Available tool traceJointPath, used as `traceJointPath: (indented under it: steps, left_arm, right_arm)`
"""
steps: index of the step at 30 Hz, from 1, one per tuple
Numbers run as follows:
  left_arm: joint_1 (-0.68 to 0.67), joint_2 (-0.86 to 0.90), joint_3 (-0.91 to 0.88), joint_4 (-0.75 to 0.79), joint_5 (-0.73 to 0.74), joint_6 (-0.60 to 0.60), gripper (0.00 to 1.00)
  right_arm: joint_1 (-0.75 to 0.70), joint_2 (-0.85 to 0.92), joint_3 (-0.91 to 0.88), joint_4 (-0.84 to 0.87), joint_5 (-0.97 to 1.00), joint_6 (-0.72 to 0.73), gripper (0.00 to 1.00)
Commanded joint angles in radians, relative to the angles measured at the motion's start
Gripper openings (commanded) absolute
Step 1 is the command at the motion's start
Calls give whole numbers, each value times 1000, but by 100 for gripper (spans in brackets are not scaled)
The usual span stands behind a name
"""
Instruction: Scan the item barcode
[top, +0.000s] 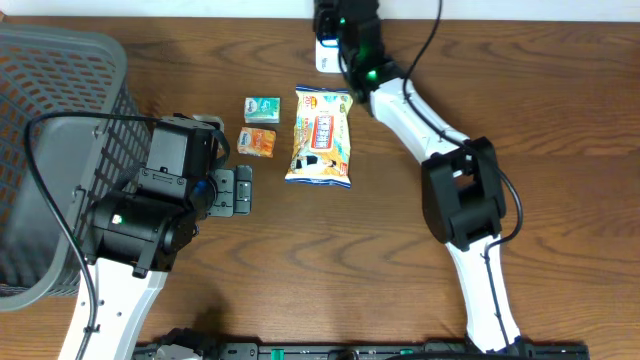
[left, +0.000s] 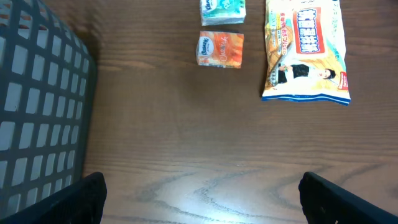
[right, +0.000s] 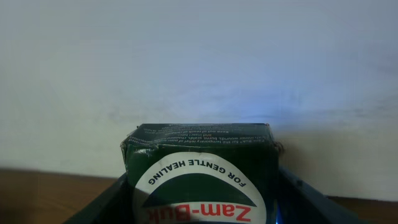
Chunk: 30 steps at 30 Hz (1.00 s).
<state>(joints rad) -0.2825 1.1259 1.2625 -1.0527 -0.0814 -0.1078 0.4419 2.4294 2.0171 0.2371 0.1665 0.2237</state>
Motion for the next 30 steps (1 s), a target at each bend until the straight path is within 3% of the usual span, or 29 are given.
traceJointPath:
  steps: [1,7,14,22,30]
  left_arm:
    - [0,4,13,-5,-6,1,98]
    - [0,4,13,-5,-6,1,98]
    - [0,4,13,-5,-6,1,98]
    - [0,4,13,-5,-6,1,98]
    - [0,4,13,-5,-6,1,98]
  right_arm:
    - [5,32,31,5,72,-121,59]
    - [-6,58,31,28,201,-136,57]
    - [-19,63,31,27,201,-135,56]
    - [-20,64,31,19,250,-108,63]
    - [-62,10,32,-48,410,-57,63]
